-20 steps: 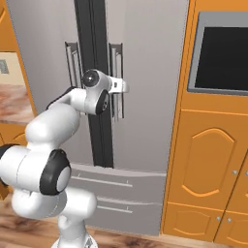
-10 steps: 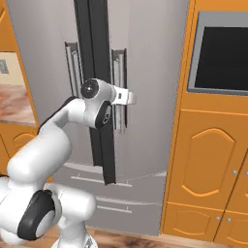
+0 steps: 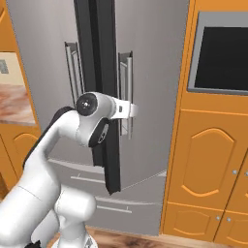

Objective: Open the fridge, grab two sodas, and place both sodas inside the bowl with ice on the dining counter.

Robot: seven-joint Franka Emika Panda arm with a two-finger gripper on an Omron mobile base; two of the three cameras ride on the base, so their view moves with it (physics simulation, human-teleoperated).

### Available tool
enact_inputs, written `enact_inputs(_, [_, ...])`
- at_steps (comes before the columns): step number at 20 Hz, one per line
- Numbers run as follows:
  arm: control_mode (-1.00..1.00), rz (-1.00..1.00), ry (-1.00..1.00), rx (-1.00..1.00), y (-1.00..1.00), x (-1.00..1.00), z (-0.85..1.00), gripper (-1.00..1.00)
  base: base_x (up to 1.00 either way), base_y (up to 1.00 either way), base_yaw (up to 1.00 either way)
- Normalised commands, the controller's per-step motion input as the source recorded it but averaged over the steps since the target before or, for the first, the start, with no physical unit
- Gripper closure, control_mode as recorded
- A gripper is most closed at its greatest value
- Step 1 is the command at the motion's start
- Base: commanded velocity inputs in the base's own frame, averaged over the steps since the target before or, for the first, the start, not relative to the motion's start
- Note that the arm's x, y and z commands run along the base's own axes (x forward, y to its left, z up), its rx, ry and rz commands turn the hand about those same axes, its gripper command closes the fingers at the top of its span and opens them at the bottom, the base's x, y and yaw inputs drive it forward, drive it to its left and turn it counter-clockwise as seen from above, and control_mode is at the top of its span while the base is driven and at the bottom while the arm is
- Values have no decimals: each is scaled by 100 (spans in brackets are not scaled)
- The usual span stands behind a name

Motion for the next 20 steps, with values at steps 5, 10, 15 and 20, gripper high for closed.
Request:
enact_inputs(5, [-100,14,0,-10,92,-63,34,-100,0,0,0])
enact_inputs(10, [-100,21,0,-17,100,-3,27,-100,0,0,0])
enact_inputs(15, [-100,13,0,-19,86,51,1,-100,0,0,0])
enact_inputs(20, [-100,-11,16,-18,31,97,0,-100,0,0,0])
